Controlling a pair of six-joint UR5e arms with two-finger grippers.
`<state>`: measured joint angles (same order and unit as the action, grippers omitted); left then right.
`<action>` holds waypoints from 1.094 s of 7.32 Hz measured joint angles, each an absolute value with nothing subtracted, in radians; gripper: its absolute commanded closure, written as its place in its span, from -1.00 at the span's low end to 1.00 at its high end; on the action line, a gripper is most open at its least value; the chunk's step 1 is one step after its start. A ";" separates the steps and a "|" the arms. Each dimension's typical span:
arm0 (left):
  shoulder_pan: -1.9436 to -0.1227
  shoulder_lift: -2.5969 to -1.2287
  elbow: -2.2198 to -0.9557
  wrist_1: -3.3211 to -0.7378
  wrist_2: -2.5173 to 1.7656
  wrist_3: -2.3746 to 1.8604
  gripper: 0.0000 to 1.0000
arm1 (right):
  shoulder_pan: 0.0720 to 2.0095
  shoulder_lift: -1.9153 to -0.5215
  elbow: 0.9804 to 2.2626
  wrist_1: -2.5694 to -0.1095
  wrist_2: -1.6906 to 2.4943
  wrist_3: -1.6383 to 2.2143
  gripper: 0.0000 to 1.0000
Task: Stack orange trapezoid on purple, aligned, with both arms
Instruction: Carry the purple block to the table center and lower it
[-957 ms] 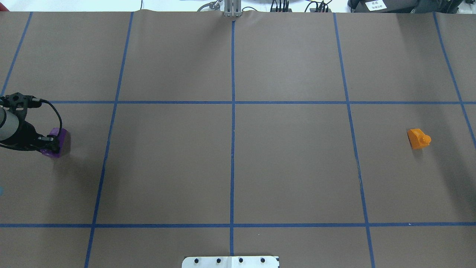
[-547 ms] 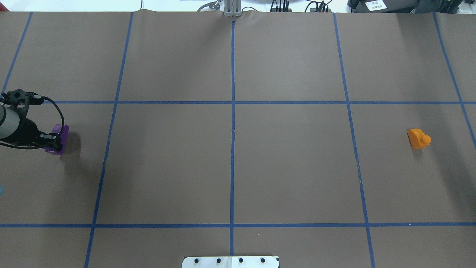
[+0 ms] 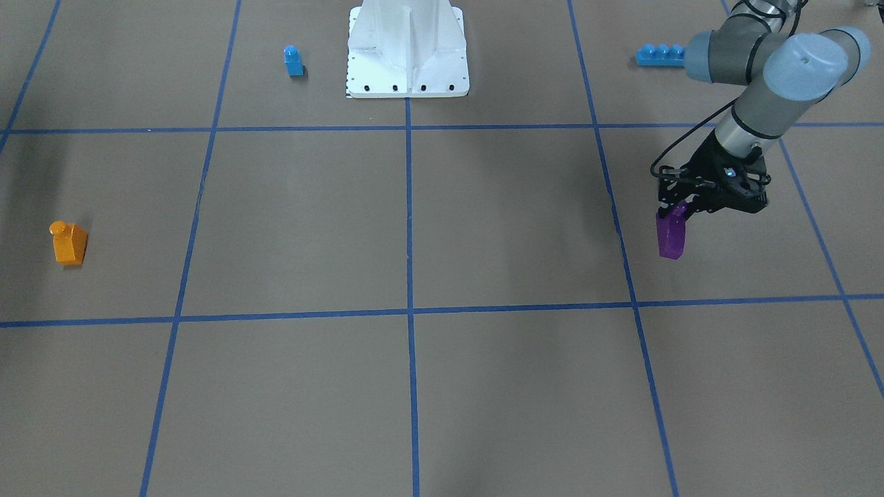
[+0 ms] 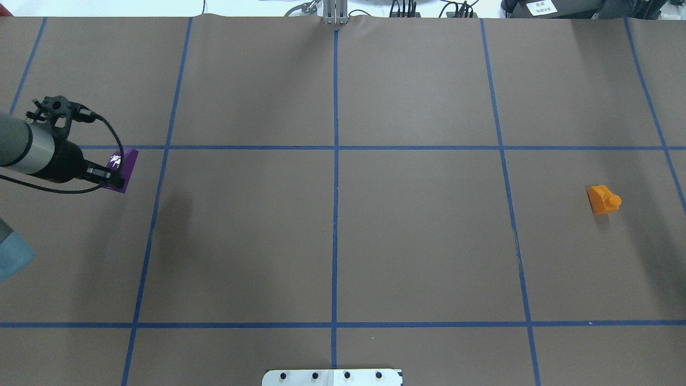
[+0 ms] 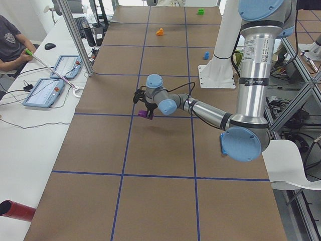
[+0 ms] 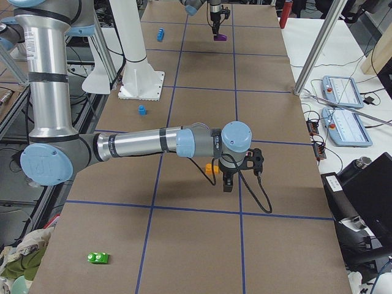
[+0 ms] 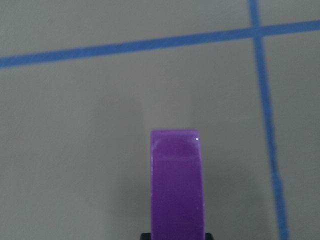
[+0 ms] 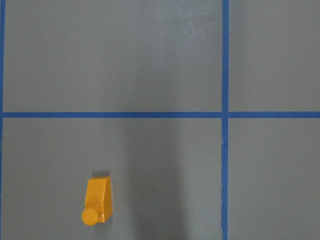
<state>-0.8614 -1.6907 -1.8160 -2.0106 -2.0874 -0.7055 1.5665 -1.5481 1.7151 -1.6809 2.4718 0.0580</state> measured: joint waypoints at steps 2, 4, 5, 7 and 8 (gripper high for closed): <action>-0.761 -1.922 -1.806 -1.818 -1.980 -0.685 1.00 | 1.566 -1.548 1.720 -1.679 2.471 0.057 -1.00; -0.662 -2.169 -1.702 -1.670 -1.876 -0.648 1.00 | 1.562 -1.548 1.717 -1.680 2.470 0.057 -1.00; -0.639 -2.282 -1.599 -1.650 -1.859 -0.625 1.00 | 1.558 -1.548 1.715 -1.680 2.470 0.057 -1.00; -0.619 -2.462 -1.386 -1.647 -1.850 -0.593 1.00 | 1.555 -1.547 1.715 -1.680 2.471 0.058 -1.00; -0.613 -2.523 -1.307 -1.651 -1.849 -0.588 1.00 | 1.554 -1.546 1.716 -1.680 2.471 0.060 -1.00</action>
<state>-0.6133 -2.5225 -1.3070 -1.6506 -1.8491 -0.5881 1.5543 -1.5464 1.7161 -1.6797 2.4713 0.0598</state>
